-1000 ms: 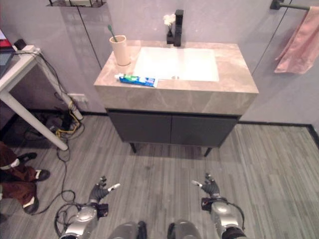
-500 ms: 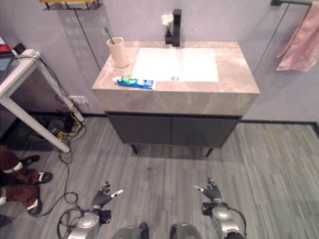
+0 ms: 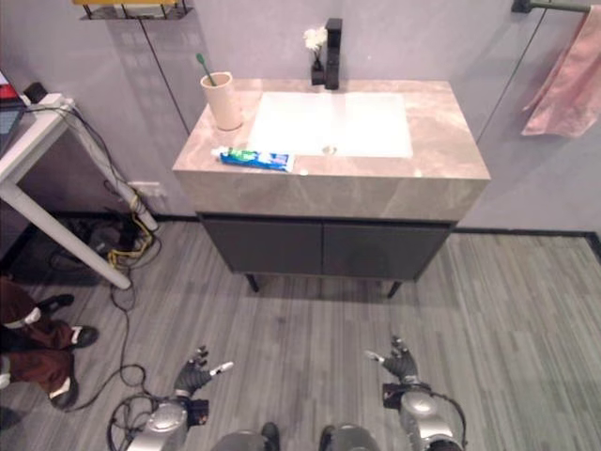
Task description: Put brush and paste in cup on sink, flatten towel.
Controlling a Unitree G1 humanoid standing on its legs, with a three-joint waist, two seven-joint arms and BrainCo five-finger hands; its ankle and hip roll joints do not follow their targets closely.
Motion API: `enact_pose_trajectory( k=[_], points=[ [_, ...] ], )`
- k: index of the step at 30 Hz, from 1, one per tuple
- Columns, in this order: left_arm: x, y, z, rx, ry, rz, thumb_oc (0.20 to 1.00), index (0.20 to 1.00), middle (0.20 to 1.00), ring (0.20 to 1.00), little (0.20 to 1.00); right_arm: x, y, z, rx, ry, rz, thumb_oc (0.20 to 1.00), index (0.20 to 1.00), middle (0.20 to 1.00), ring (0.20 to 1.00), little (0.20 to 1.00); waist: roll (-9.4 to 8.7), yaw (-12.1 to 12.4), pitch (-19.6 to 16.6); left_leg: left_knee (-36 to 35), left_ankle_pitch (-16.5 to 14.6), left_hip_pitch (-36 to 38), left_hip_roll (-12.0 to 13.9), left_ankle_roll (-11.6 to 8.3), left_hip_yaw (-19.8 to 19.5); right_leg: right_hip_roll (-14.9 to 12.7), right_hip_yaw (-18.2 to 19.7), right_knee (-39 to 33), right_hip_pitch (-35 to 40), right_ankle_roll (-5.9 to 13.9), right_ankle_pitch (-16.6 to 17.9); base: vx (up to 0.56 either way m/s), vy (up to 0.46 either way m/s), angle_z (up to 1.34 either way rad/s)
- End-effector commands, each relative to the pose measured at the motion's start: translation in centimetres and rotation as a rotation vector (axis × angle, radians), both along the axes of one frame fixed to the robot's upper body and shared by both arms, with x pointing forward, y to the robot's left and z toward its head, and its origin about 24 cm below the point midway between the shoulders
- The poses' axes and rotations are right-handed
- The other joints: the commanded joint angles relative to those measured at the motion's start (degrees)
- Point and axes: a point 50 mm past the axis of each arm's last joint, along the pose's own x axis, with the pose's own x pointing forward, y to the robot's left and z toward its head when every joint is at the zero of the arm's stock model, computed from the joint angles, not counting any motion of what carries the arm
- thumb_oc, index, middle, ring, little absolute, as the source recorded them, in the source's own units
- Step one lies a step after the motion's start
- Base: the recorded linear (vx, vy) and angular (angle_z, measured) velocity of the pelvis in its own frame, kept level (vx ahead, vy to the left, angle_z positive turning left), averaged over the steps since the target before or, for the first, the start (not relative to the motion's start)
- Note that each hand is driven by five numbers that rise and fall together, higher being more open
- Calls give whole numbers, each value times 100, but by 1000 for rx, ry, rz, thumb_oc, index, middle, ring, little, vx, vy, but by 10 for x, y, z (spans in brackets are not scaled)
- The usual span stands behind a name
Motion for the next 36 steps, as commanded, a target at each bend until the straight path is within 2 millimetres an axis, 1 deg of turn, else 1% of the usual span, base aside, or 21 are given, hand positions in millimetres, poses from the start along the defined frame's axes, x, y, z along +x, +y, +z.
enact_pose_trajectory(
  k=[1,3,10,12,14,15,17,19,20,21,23,24,25,26,28,30,31,33,34,35,36],
  points=[
    [8,0,6,35,-47,-49,1000,1000,1000,1000,1000,13,-7,16,-48,-95,18,1000,1000,1000,1000,1000,-61,-144,-50,-234,156,285,373,-276,14,-328,-115,-587,153,616,949,49,-68,-2],
    [8,0,6,35,-47,-49,1000,1000,1000,1000,1000,13,-7,16,-49,-95,18,1000,1000,1000,1000,1000,-60,-143,-49,-240,159,290,374,-277,15,-326,-115,-592,157,615,951,28,-39,-5],
    [10,-5,6,38,-48,-75,1000,1000,1000,1000,1000,8,-8,12,-50,-73,15,1000,1000,1000,1000,1000,-77,-147,-157,-602,374,423,436,-347,45,-166,-75,-1034,257,507,1023,40,-62,-5],
    [9,-4,6,34,-45,-70,1000,1000,1000,1000,1000,9,-7,13,-52,-79,28,1000,1000,1000,1000,1000,-74,-148,-163,-624,451,438,451,-368,48,-136,-71,-1107,288,486,1038,23,-46,-6],
    [9,0,7,11,-57,-33,1000,1000,1000,1000,1000,10,-4,14,-44,-95,35,1000,1000,1000,1000,1000,-77,-154,-168,-624,606,419,478,-430,57,-66,-30,-1313,339,434,1083,29,-94,-9],
    [11,1,9,-19,-80,-10,1000,1000,1000,1000,1000,9,-4,15,-35,-103,37,1000,1000,1000,1000,1000,-88,-133,-161,-413,754,342,507,-494,46,29,51,-1502,437,369,1125,50,-113,-5],
    [12,2,10,-22,-87,-8,1000,1000,1000,1000,1000,7,-3,14,-33,-99,41,1000,1000,1000,1000,1000,-137,-102,-97,57,1002,126,537,-558,-16,98,130,-1703,589,290,1164,40,-99,-9],
    [16,1,12,-27,-100,-1,1000,1000,1000,1000,1000,6,-3,13,-39,-90,50,1000,1000,1000,1000,1000,-186,-55,4,516,1198,-115,470,-609,-149,95,160,-1846,694,247,1220,39,-60,-28],
    [18,0,14,-26,-110,2,1000,1000,1000,1000,1000,5,-3,13,-45,-89,55,1000,1000,1000,1000,1000,-199,-62,25,513,1236,-190,466,-599,-124,69,155,-1920,738,248,1231,67,-3,-21],
    [21,0,15,-24,-121,1,1000,1000,1000,1000,1000,5,-4,13,-52,-84,53,1000,1000,1000,1000,1000,-190,-71,36,354,1219,-238,446,-571,-72,53,144,-1999,774,269,1244,108,49,-4],
    [26,-4,19,-39,-150,5,1000,1000,1000,1000,1000,4,-6,12,-69,-76,59,1000,1000,1000,1000,1000,-152,-69,29,-317,1071,-391,341,-442,107,4,101,-2168,826,380,1290,112,80,8],
    [26,-4,19,-39,-150,5,1000,1000,1000,1000,1000,4,-6,12,-69,-76,59,1000,1000,1000,1000,1000,-157,-70,29,-336,1076,-377,331,-437,112,-5,103,-2171,832,386,1288,130,110,16],
    [31,-5,22,-42,-171,15,1000,1000,1000,1000,1000,6,-5,14,-76,-83,67,1000,1000,1000,1000,1000,-132,-79,13,-886,1234,-569,345,-424,261,0,136,-2222,823,467,1291,158,120,10],
    [34,-6,25,-35,-187,13,1000,1000,1000,1000,1000,6,-5,14,-84,-80,69,1000,1000,1000,1000,1000,-129,-41,21,-1061,1505,-830,394,-460,234,5,181,-2239,834,494,1278,239,156,12],
    [34,-4,26,-16,-191,6,1000,1000,1000,1000,1000,5,-5,12,-92,-69,72,1000,1000,1000,1000,1000,-133,48,2,-1189,1665,-999,420,-476,-35,28,299,-2238,940,515,1194,320,135,-1],
    [32,1,27,6,-186,-1,1000,1000,1000,1000,1000,3,-4,10,-91,-57,78,1000,1000,1000,1000,1000,-113,115,-14,-1412,1905,-1047,516,-510,-96,52,416,-2122,1143,560,1021,429,184,-46],
    [32,3,28,9,-190,-3,1000,1000,1000,1000,1000,2,-3,9,-91,-51,88,1000,1000,1000,1000,1000,-104,162,-2,-1332,1932,-1123,534,-493,-158,61,495,-2027,1218,564,940,408,198,-50],
    [30,9,31,26,-196,-8,1000,1000,1000,1000,1000,2,2,9,-77,-54,111,1000,1000,1000,1000,1000,-174,211,-21,-1073,1689,-1131,398,-365,-193,-38,610,-1873,1355,654,855,441,266,-36],
    [29,11,32,43,-194,-31,1000,1000,1000,1000,1000,0,3,6,-80,-37,119,1000,1000,1000,1000,1000,-228,247,-51,-885,1547,-1151,228,-239,-158,-199,674,-1725,1375,765,993,356,243,-54],
    [29,11,32,44,-194,-31,1000,1000,1000,1000,1000,0,3,6,-80,-37,119,1000,1000,1000,1000,1000,-232,251,-52,-879,1540,-1152,226,-237,-151,-204,679,-1723,1374,768,990,330,262,-52],
    [29,13,32,65,-187,-48,1000,1000,1000,1000,1000,-1,4,6,-69,-37,110,1000,1000,1000,1000,1000,-285,247,-85,-763,1392,-1123,92,-157,-61,-340,734,-1625,1378,868,1197,219,197,-26]
  ],
)
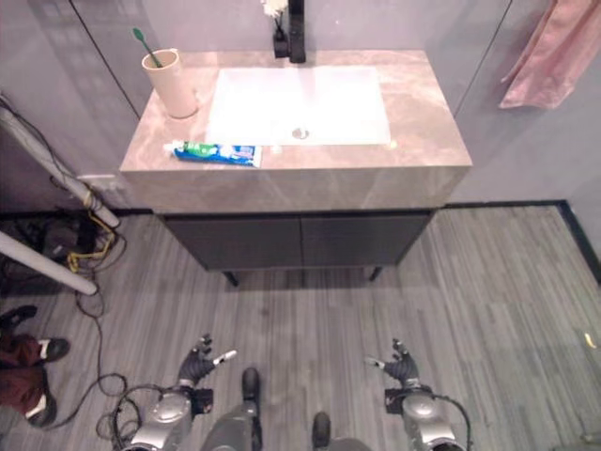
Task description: Put brush and paste in cup on sink, flatten towel.
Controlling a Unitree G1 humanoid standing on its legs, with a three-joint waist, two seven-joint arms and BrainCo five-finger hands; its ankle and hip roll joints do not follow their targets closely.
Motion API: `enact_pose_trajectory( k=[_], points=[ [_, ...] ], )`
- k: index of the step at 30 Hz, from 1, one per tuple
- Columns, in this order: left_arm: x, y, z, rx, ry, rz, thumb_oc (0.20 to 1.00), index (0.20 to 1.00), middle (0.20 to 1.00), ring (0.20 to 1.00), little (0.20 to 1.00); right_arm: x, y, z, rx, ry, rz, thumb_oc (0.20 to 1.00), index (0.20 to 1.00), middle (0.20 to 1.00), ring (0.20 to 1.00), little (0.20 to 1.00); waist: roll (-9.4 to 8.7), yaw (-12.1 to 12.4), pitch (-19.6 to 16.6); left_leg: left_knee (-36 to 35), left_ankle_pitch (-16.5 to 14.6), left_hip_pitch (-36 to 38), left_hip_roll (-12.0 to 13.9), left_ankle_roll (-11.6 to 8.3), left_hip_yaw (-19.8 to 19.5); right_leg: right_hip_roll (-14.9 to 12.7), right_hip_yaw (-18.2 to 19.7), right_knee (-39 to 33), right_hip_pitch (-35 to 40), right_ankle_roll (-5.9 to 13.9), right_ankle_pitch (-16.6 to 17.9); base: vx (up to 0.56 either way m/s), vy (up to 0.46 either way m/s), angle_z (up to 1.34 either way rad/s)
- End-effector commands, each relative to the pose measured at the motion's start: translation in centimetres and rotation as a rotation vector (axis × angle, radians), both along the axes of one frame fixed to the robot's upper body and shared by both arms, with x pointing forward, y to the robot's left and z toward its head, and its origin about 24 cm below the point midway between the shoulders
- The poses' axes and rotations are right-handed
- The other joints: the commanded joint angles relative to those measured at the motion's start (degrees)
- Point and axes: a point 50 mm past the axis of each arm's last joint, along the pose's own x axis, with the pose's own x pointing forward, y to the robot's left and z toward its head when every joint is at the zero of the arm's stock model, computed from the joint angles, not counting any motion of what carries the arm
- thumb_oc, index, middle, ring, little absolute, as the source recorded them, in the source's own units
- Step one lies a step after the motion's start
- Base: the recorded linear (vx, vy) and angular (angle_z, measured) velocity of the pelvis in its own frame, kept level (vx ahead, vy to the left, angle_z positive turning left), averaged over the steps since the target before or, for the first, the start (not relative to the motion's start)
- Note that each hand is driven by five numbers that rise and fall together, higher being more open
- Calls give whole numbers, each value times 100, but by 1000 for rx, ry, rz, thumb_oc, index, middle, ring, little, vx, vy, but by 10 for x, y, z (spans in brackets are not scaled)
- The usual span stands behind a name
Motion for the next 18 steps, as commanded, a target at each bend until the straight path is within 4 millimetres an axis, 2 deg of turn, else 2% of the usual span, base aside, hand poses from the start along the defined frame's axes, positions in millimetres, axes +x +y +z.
enact_pose_trajectory(
  k=[1,3,5,8,9,10,12,13,16,17,18],
  points=[
    [12,18,22,93,-108,-45,1000,1000,1000,1000,1000,6,7,9,15,-66,37,1000,1000,1000,1000,1000,-275,80,-288,631,66,-323,-403,343,197,-775,-134,917,128,887,513,315,315,-20],
    [11,20,24,102,-114,-67,1000,1000,1000,1000,1000,8,9,12,23,-81,47,1000,1000,1000,1000,1000,-292,76,-311,626,-99,-209,-565,486,306,-954,-48,1320,-29,981,1018,274,330,-19],
    [10,23,28,139,-123,-103,1000,1000,1000,1000,1000,11,12,15,24,-96,70,1000,1000,1000,1000,1000,-213,91,-281,507,-225,2,-704,631,376,-1115,-136,2035,-330,1021,1590,252,369,-17],
    [7,27,28,163,-113,-121,1000,1000,1000,1000,1000,15,15,19,20,-120,90,1000,1000,1000,1000,1000,10,25,-149,237,-305,420,-696,744,413,-1122,-498,2713,-857,1031,1688,227,317,-19],
    [6,28,28,165,-110,-129,1000,1000,1000,1000,1000,17,15,22,23,-136,95,1000,1000,1000,1000,1000,60,-50,-106,104,-316,605,-718,751,336,-934,-440,2765,-1064,999,1441,238,231,-10],
    [4,30,28,172,-105,-128,1000,1000,1000,1000,1000,17,16,23,33,-144,90,1000,1000,1000,1000,1000,112,-86,-84,20,-321,715,-704,740,338,-799,-516,2634,-1324,954,1308,269,177,-13],
    [-1,33,23,180,-79,-130,1000,1000,1000,1000,1000,16,14,24,37,-154,83,1000,1000,1000,1000,1000,129,-95,-76,-135,-390,998,-704,690,403,-1064,-1091,2065,-1384,925,1053,292,94,-5],
    [-3,33,21,182,-64,-135,1000,1000,1000,1000,1000,15,13,24,37,-152,81,1000,1000,1000,1000,1000,137,-130,-64,-146,-418,1067,-704,654,362,-1086,-1169,1770,-1426,904,989,281,-1,8],
    [-6,32,11,216,-13,-177,1000,1000,1000,1000,1000,16,9,23,18,-147,71,1000,1000,1000,1000,1000,110,-267,0,-102,-576,1267,-721,553,186,-1155,-770,813,-1612,995,1243,282,-67,6],
    [-8,32,8,230,7,-176,1000,1000,1000,1000,1000,17,8,23,8,-147,72,1000,1000,1000,1000,1000,95,-296,15,-107,-617,1331,-711,527,140,-1163,-596,665,-1631,1039,1368,170,-70,21],
    [-8,32,8,230,7,-176,1000,1000,1000,1000,1000,17,8,23,7,-147,72,1000,1000,1000,1000,1000,100,-291,22,-107,-622,1340,-706,526,143,-1157,-594,656,-1619,1040,1372,224,-105,30]
  ],
)
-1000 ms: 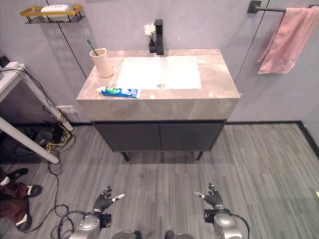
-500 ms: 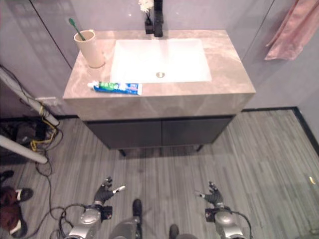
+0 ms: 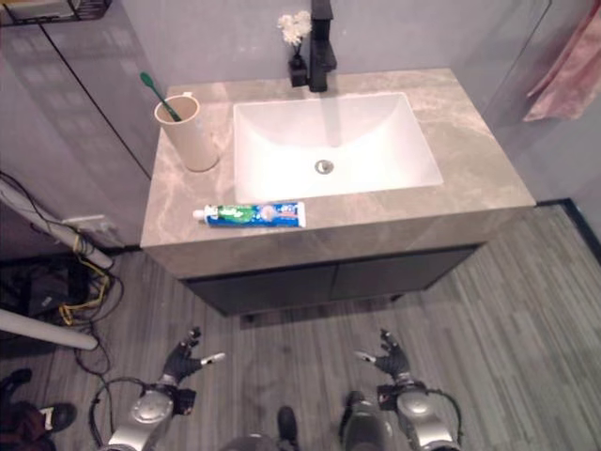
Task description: Put brush and paste in cup on sink, flatten towel.
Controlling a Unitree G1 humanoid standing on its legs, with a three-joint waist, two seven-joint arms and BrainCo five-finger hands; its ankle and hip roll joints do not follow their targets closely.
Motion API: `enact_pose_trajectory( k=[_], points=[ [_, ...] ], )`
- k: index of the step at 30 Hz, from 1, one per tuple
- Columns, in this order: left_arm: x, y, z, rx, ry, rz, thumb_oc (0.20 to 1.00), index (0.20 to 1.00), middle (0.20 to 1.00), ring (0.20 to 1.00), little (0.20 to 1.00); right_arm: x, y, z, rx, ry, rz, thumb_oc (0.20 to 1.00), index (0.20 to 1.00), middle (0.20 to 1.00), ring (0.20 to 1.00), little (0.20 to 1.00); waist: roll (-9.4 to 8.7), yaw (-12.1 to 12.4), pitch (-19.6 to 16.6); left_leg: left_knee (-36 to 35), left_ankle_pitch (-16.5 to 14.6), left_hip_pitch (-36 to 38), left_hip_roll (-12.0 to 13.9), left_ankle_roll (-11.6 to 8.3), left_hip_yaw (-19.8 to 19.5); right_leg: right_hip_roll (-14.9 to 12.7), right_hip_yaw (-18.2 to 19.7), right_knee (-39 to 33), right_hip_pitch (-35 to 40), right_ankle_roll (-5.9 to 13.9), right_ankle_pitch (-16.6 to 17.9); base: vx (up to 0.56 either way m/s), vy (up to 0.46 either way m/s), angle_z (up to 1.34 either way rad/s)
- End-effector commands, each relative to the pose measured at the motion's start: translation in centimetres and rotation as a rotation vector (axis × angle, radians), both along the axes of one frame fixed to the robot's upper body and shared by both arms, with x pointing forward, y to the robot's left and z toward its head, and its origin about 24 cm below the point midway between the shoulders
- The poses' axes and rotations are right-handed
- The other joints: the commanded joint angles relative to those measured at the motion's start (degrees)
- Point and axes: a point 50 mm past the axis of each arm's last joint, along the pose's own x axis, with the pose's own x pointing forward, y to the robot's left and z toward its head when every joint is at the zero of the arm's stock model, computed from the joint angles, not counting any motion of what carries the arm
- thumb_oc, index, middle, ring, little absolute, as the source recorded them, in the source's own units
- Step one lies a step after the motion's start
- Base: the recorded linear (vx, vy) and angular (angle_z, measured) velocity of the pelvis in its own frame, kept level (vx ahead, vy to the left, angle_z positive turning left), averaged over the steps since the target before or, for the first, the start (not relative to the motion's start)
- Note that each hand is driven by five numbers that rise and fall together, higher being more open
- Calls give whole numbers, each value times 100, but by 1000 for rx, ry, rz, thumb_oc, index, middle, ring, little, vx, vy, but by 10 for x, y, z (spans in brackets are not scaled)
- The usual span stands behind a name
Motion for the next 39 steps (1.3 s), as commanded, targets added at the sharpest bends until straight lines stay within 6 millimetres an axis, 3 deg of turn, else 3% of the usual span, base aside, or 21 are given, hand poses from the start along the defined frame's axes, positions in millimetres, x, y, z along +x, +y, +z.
enact_pose_trajectory(
  k=[1,6,10,12,13,14,15,16,17,19,23,24,26,27,28,32,33,34,35,37,39],
  points=[
    [-5,3,0,30,-12,-22,1000,1000,1000,1000,1000,6,-8,8,-38,-57,7,1000,1000,1000,1000,1000,-169,-121,-20,376,-72,-21,177,-411,-267,183,581,-546,495,-23,960,247,-155,33],
    [-13,4,-8,39,30,-4,1000,1000,1000,1000,1000,0,-22,1,-90,-4,-1,1000,1000,1000,1000,1000,-225,-56,-200,939,13,-159,326,-694,-475,406,238,-893,871,-214,861,212,-206,49],
    [-6,0,-5,76,1,-34,1000,1000,1000,1000,1000,8,-40,8,-182,-23,-16,1000,1000,1000,1000,1000,-275,14,15,2358,445,-944,510,-1030,-402,361,-111,-1059,1137,-430,742,72,-182,45],
    [-5,-1,-4,87,-6,-40,1000,1000,1000,1000,1000,11,-43,10,-195,-32,-23,1000,1000,1000,1000,1000,-259,15,31,2379,460,-1003,581,-1041,-339,374,-200,-1083,1175,-452,688,52,-66,37],
    [-1,-1,0,122,-25,-77,1000,1000,1000,1000,1000,14,-49,14,-221,-43,-42,1000,1000,1000,1000,1000,-222,14,10,2004,635,-1094,1026,-1047,157,328,-453,-1185,1290,-422,620,100,7,19],
    [-2,-2,0,133,-24,-99,1000,1000,1000,1000,1000,12,-52,13,-222,-40,-61,1000,1000,1000,1000,1000,-204,28,-17,1605,659,-1044,1191,-1069,367,288,-528,-1254,1368,-371,603,161,69,47],
    [-3,-1,2,152,-38,-123,1000,1000,1000,1000,1000,11,-54,14,-217,-41,-77,1000,1000,1000,1000,1000,-171,71,-27,1149,599,-1026,1243,-1096,397,252,-548,-1306,1442,-303,578,201,200,58],
    [-5,1,4,189,-41,-163,1000,1000,1000,1000,1000,11,-56,13,-225,-35,-77,1000,1000,1000,1000,1000,-91,132,-79,607,747,-1016,1265,-1111,229,229,-517,-1319,1431,-246,573,158,170,75],
    [-5,1,4,189,-40,-163,1000,1000,1000,1000,1000,11,-56,13,-225,-35,-76,1000,1000,1000,1000,1000,-94,130,-80,553,777,-988,1256,-1112,232,226,-518,-1319,1435,-246,571,154,201,40],
    [-1,2,12,240,-73,-235,1000,1000,1000,1000,1000,12,-57,14,-232,-40,-76,1000,1000,1000,1000,1000,45,153,-115,170,1189,-1130,1471,-1242,308,83,-549,-1374,1532,-164,576,121,201,4],
    [2,12,30,315,-137,-323,1000,1000,1000,1000,1000,15,-53,17,-204,-64,-67,1000,1000,1000,1000,1000,80,166,-121,392,917,-1004,1297,-1172,223,-194,-476,-1284,1554,-41,634,147,304,4],
    [2,18,41,358,-179,-366,1000,1000,1000,1000,1000,15,-51,18,-187,-72,-58,1000,1000,1000,1000,1000,71,189,-105,559,699,-1002,1089,-1044,164,-420,-363,-1111,1583,24,696,145,353,-32],
    [-5,34,52,413,-187,-392,1000,1000,1000,1000,1000,12,-47,16,-174,-68,-44,1000,1000,1000,1000,1000,8,230,-118,611,515,-952,896,-868,193,-586,-202,-788,1507,50,699,166,387,-32],
    [-6,41,57,440,-189,-402,1000,1000,1000,1000,1000,11,-46,15,-170,-68,-34,1000,1000,1000,1000,1000,8,239,-115,609,454,-920,802,-795,195,-666,-171,-594,1460,66,805,151,388,-5],
    [-7,48,73,485,-226,-446,1000,1000,1000,1000,1000,9,-42,13,-172,-60,-10,1000,1000,1000,1000,1000,-9,266,-56,523,405,-796,639,-663,184,-837,-132,-115,1256,98,1217,103,286,9],
    [-8,54,86,524,-256,-483,1000,1000,1000,1000,1000,10,-40,13,-174,-60,4,1000,1000,1000,1000,1000,17,301,-4,429,412,-707,594,-599,178,-802,-173,254,1073,106,1318,50,151,4],
    [-11,56,89,533,-258,-495,1000,1000,1000,1000,1000,6,-40,10,-171,-47,8,1000,1000,1000,1000,1000,35,311,24,406,362,-628,560,-578,159,-689,-135,394,1036,123,1222,96,163,3],
    [-10,55,95,540,-279,-524,1000,1000,1000,1000,1000,3,-42,6,-170,-26,1,1000,1000,1000,1000,1000,65,260,4,314,408,-590,515,-567,58,-320,94,350,907,36,1020,192,151,0],
    [-6,52,107,562,-333,-573,1000,1000,1000,1000,1000,-8,-51,-5,-179,53,-52,1000,1000,1000,1000,1000,83,337,-54,132,420,-451,430,-589,-9,-130,36,-199,821,-35,767,198,57,-3],
    [-4,52,117,588,-372,-588,1000,1000,1000,1000,1000,-18,-56,-18,-227,151,-67,1000,1000,1000,1000,1000,74,457,-50,92,393,-382,501,-639,-29,-382,-401,-852,772,56,1049,147,-85,20],
    [2,46,133,611,-434,-663,1000,1000,1000,1000,1000,-30,-59,-27,-245,225,-90,1000,1000,1000,1000,1000,-5,506,-47,215,384,-428,508,-679,-198,-350,-214,-908,955,107,1057,72,-142,58]
  ],
)
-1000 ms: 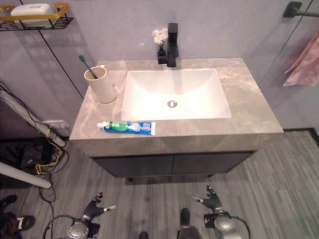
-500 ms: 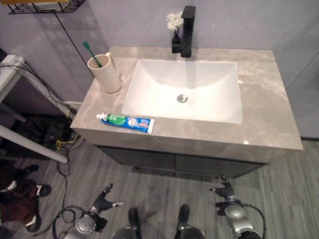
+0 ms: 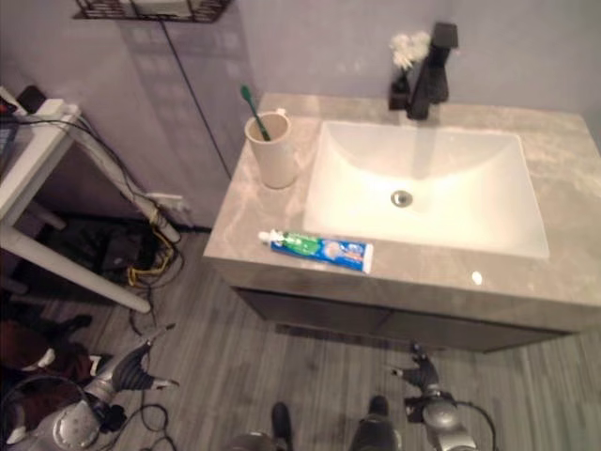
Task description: Put brush and paste in cup on sink, flatten towel.
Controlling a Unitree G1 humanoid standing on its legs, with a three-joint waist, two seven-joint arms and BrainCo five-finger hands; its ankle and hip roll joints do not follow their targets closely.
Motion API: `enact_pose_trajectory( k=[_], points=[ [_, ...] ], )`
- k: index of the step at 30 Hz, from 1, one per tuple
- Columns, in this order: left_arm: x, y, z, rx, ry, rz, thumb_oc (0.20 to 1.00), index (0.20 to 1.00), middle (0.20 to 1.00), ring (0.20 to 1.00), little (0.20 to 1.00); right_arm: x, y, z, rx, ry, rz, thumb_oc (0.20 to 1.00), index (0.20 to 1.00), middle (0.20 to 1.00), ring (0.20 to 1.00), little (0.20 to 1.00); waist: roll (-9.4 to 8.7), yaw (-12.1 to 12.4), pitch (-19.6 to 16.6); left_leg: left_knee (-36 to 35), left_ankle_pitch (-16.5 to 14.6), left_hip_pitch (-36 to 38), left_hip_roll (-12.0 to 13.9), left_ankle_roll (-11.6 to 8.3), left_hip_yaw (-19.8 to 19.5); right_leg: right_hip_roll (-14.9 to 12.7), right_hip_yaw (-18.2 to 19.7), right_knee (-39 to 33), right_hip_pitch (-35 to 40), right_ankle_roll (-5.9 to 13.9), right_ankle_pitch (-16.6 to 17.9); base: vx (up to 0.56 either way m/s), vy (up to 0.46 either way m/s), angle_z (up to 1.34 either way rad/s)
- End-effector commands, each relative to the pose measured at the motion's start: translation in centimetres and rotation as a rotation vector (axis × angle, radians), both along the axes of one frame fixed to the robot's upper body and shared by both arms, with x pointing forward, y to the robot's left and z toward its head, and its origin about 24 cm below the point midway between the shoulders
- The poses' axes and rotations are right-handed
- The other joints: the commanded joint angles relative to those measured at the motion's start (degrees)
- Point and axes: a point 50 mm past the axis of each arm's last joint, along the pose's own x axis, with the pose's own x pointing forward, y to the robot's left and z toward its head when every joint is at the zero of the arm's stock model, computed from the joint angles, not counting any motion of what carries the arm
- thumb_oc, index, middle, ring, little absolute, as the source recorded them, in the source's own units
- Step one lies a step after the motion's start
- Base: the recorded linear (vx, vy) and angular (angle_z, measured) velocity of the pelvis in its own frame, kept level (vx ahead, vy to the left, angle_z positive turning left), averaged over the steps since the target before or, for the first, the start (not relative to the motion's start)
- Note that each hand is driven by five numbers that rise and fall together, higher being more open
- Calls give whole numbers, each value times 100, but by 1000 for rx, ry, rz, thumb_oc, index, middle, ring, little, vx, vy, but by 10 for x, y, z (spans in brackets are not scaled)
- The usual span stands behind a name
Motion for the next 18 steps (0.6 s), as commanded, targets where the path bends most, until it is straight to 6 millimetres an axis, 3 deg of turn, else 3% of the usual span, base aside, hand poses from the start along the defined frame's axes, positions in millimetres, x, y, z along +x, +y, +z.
enact_pose_trajectory(
  k=[1,10,13,18],
  points=[
    [14,-12,43,38,-187,-173,1000,1000,1000,1000,1000,-2,-8,-3,-80,62,23,1000,1000,1000,1000,1000,-128,240,-132,374,89,-376,103,-329,-358,96,21,-190,636,120,396,58,-125,90],
    [15,-7,81,13,-319,-157,1000,1000,1000,1000,1000,-49,-19,-19,-127,257,25,1000,1000,1000,1000,1000,-124,204,-448,103,193,-196,189,-482,-361,208,-210,-686,1098,121,435,99,-80,20],
    [26,-8,110,10,-443,-150,1000,1000,1000,1000,1000,-66,-15,-25,-117,328,39,1000,1000,1000,1000,1000,-92,93,-500,36,233,-184,270,-557,-309,299,-172,-734,1089,93,370,68,-70,-8],
    [37,-10,129,-17,-527,-156,1000,1000,1000,1000,1000,-79,-14,-29,-89,374,23,1000,1000,1000,1000,1000,-55,-67,-530,36,236,-256,305,-588,-222,325,-64,-748,968,97,374,22,-6,-6]
  ],
)
